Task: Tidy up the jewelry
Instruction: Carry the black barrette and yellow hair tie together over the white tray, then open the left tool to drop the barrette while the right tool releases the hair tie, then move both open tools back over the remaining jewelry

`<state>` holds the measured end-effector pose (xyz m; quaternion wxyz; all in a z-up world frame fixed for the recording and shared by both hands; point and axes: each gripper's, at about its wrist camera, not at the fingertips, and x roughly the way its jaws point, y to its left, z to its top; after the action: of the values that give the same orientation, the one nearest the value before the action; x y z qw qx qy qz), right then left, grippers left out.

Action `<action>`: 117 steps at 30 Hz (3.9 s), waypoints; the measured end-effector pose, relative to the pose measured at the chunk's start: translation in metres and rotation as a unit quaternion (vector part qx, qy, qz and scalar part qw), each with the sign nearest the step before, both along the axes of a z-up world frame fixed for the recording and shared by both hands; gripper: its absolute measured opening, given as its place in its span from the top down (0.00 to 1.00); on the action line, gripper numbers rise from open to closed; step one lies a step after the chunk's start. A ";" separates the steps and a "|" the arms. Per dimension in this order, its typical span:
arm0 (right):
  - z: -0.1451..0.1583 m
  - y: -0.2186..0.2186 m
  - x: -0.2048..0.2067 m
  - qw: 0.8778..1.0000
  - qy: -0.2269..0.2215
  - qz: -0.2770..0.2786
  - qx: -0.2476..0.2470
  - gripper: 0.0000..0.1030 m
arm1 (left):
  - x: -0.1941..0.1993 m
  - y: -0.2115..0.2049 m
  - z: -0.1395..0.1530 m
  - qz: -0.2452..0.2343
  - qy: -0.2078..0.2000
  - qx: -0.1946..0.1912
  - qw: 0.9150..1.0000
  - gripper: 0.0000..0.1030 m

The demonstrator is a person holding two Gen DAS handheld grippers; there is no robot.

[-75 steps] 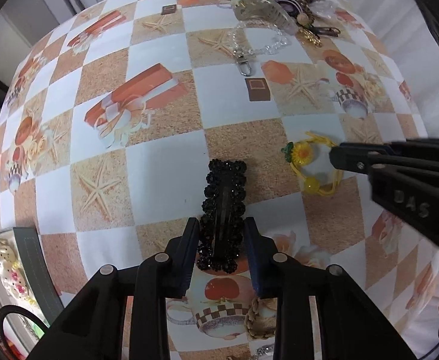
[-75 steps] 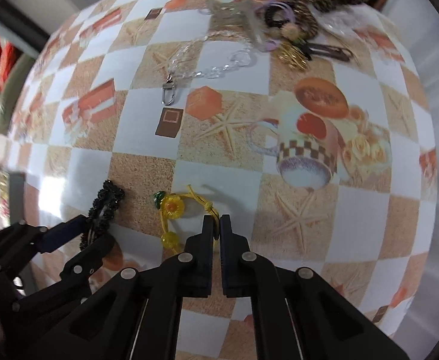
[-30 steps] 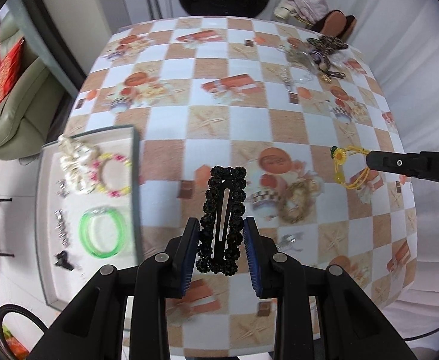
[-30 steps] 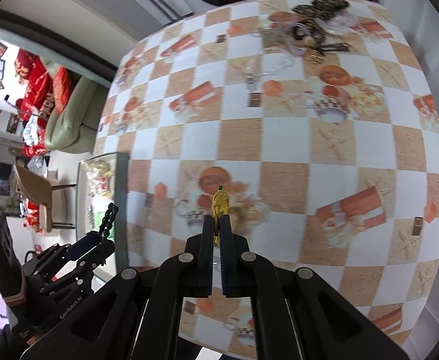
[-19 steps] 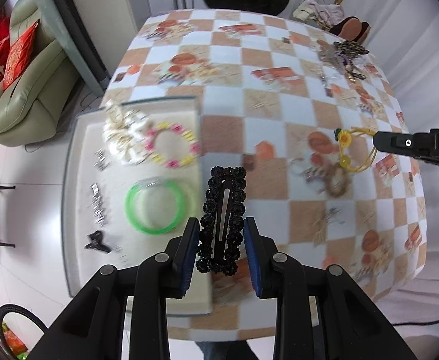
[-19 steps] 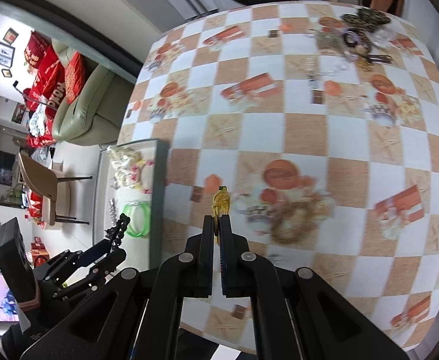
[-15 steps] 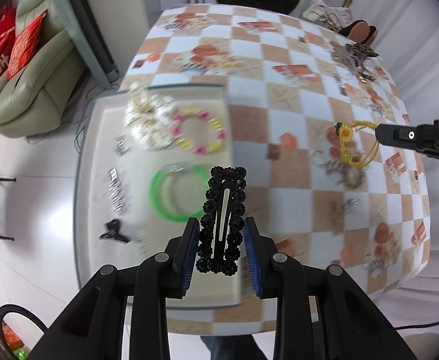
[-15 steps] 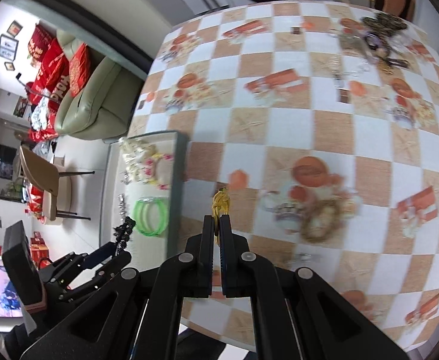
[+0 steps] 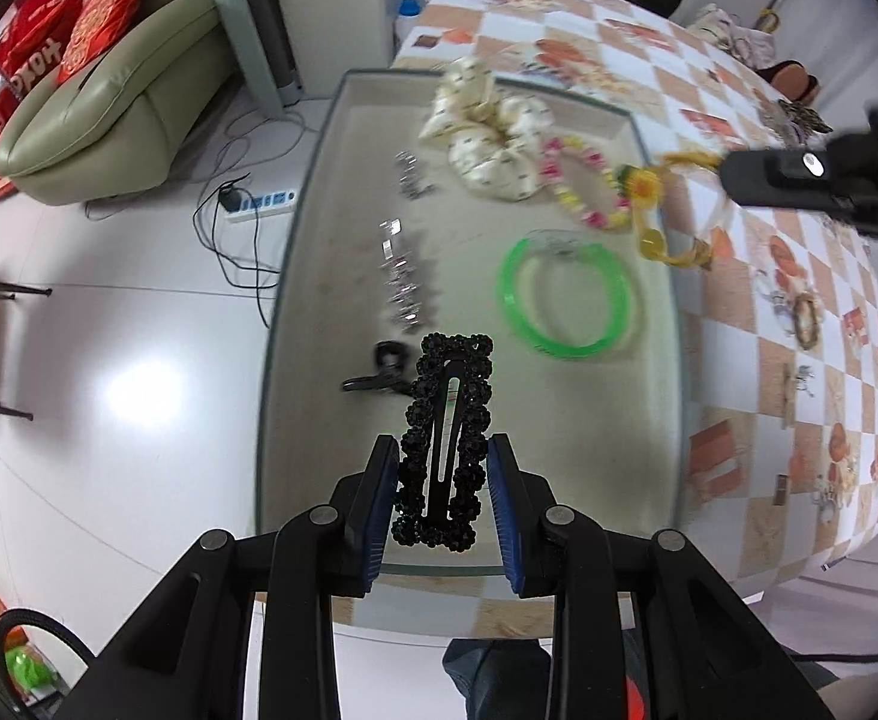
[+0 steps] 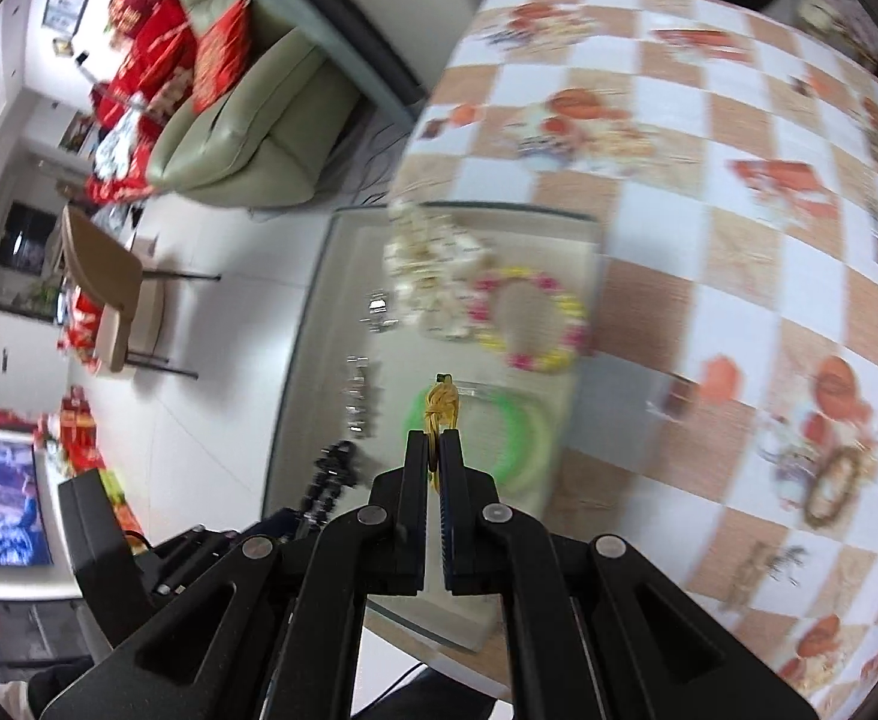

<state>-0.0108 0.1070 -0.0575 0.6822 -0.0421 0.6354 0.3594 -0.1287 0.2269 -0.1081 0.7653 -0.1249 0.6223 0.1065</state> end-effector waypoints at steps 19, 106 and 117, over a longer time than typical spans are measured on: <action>-0.078 0.078 0.017 0.997 0.020 0.030 -0.071 0.96 | 0.004 0.005 -0.039 -0.001 0.024 0.004 1.000 0.66; -0.089 -0.195 0.105 0.967 -0.083 -0.066 -0.231 0.73 | 0.097 -0.250 -0.048 -0.103 0.048 -0.004 0.994 0.00; -0.086 -0.207 0.120 0.977 -0.060 -0.074 -0.193 0.89 | 0.109 -0.278 -0.065 -0.104 0.058 0.015 0.993 0.16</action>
<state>0.1096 -0.1002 -0.1439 0.7229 -0.1472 0.6518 0.1758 -0.0195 -0.0510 -0.1731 0.7369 -0.0420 0.6733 0.0430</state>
